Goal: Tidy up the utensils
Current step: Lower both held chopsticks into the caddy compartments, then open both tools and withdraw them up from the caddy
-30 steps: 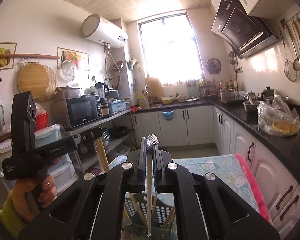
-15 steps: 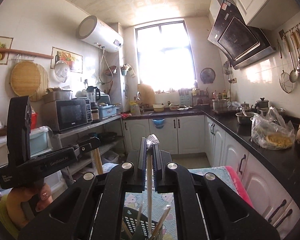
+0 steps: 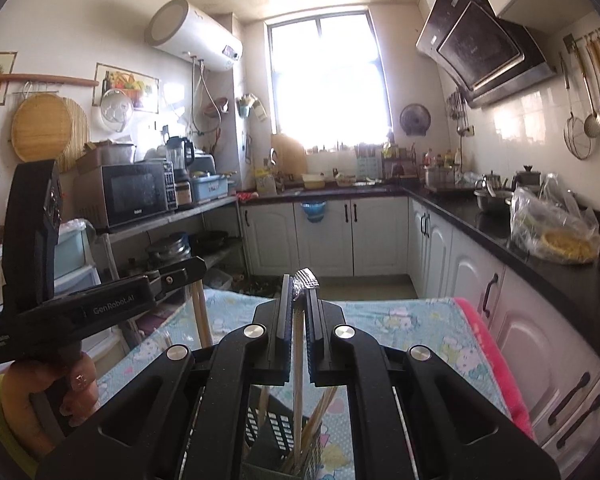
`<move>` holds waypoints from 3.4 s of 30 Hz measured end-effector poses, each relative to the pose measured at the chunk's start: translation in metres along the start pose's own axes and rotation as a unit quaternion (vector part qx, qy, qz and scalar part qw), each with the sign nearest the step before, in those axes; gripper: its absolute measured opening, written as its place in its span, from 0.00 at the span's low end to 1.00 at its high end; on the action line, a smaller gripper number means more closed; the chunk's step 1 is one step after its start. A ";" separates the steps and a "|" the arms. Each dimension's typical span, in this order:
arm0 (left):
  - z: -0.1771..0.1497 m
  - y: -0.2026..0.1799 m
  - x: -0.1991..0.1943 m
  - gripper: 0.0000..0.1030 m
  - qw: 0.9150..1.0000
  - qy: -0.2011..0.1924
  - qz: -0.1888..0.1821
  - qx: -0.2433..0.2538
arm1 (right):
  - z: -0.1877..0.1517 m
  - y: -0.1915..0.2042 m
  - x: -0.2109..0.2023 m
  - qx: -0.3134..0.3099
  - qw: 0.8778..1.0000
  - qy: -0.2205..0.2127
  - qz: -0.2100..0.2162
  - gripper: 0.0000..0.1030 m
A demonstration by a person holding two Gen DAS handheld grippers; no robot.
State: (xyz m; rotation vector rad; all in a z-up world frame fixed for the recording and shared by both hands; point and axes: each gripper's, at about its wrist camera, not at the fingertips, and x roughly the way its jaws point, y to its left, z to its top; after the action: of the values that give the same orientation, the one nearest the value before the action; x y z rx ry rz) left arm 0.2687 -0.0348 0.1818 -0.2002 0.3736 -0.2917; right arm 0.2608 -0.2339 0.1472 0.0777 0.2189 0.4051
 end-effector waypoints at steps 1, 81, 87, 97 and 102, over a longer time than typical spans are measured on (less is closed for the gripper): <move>-0.003 0.000 0.002 0.02 1.000 0.004 -0.001 0.000 | -0.004 0.000 0.003 0.001 1.000 0.005 0.000 0.06; -0.071 0.038 -0.026 0.61 0.996 0.081 0.022 -0.037 | -0.067 -0.030 -0.002 0.087 0.991 0.101 0.002 0.45; -0.080 0.036 -0.034 0.69 0.996 0.084 0.025 -0.034 | -0.074 -0.029 -0.018 0.087 0.991 0.101 0.003 0.49; -0.095 0.032 -0.046 0.87 0.995 0.087 0.029 -0.033 | -0.084 -0.025 -0.036 0.089 0.990 0.111 0.003 0.56; -0.103 0.030 -0.050 0.89 0.995 0.091 0.030 -0.031 | -0.091 -0.025 -0.043 0.086 0.989 0.118 0.002 0.57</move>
State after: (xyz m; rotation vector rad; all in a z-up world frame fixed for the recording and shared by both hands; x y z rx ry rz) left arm 0.1915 -0.0054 0.0970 -0.2243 0.5691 -0.2387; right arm 0.2114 -0.2709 0.0640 0.1997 0.4883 0.3979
